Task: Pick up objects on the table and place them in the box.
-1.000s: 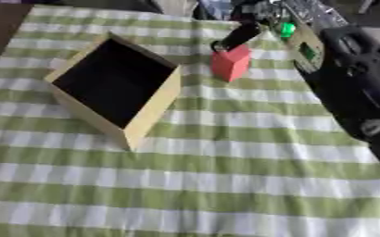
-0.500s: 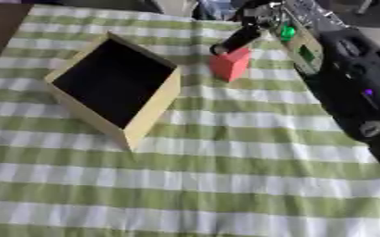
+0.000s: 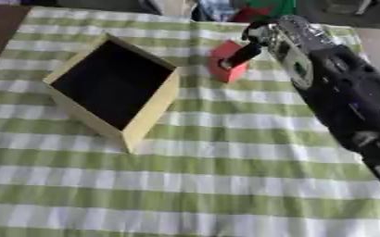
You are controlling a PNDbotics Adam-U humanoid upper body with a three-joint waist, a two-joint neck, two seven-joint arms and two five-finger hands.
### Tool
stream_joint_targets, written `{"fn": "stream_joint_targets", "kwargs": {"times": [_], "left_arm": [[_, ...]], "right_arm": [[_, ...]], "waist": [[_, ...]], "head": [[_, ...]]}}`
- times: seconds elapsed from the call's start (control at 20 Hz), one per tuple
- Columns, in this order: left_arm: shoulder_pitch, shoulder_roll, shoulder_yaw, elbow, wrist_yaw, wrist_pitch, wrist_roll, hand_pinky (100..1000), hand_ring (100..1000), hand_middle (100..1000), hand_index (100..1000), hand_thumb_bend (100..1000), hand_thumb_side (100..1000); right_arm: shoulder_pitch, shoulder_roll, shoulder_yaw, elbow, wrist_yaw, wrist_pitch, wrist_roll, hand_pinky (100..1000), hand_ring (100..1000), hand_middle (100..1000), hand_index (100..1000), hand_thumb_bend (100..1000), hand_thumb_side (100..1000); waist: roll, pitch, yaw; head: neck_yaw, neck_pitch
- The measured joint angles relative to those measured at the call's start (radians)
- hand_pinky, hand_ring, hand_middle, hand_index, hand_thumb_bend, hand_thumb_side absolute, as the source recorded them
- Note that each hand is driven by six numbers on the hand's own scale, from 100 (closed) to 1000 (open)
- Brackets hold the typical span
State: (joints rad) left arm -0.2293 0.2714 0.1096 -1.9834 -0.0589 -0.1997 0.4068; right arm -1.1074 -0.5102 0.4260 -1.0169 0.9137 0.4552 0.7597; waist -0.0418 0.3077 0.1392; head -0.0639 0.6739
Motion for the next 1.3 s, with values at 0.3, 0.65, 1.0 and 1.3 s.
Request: {"fn": "stream_joint_targets", "kwargs": {"times": [0.3, 0.65, 1.0, 1.3], "left_arm": [[-0.001, -0.005, 0.0, 0.0, 0.0, -0.001, -0.001, 1000, 505, 481, 666, 105, 145], [-0.002, -0.008, 0.0, 0.0, 0.001, -0.002, -0.002, 1000, 504, 481, 666, 104, 145], [-0.003, -0.009, 0.0, 0.0, 0.002, -0.002, -0.002, 1000, 504, 481, 665, 102, 147], [-0.003, -0.009, 0.0, 0.0, 0.002, 0.0, -0.004, 1000, 505, 481, 665, 102, 145]], "right_arm": [[0.009, 0.023, -0.013, 0.031, -0.017, 0.021, -0.021, 1000, 1000, 904, 1000, 274, 816], [0.009, 0.043, -0.037, 0.052, -0.066, 0.065, -0.065, 999, 1000, 881, 1000, 221, 838], [0.007, 0.049, -0.046, 0.055, -0.118, 0.092, -0.092, 970, 1000, 766, 877, 100, 729], [-0.002, 0.036, -0.043, -0.013, -0.157, 0.12, -0.12, 957, 995, 728, 840, 100, 278]], "waist": [[0.003, 0.005, 0.01], [0.004, 0.006, 0.016], [0.003, 0.008, 0.015], [0.003, 0.008, 0.012]], "head": [[-0.001, -0.008], [-0.008, -0.009], [-0.008, -0.009], [-0.007, -0.009]]}}
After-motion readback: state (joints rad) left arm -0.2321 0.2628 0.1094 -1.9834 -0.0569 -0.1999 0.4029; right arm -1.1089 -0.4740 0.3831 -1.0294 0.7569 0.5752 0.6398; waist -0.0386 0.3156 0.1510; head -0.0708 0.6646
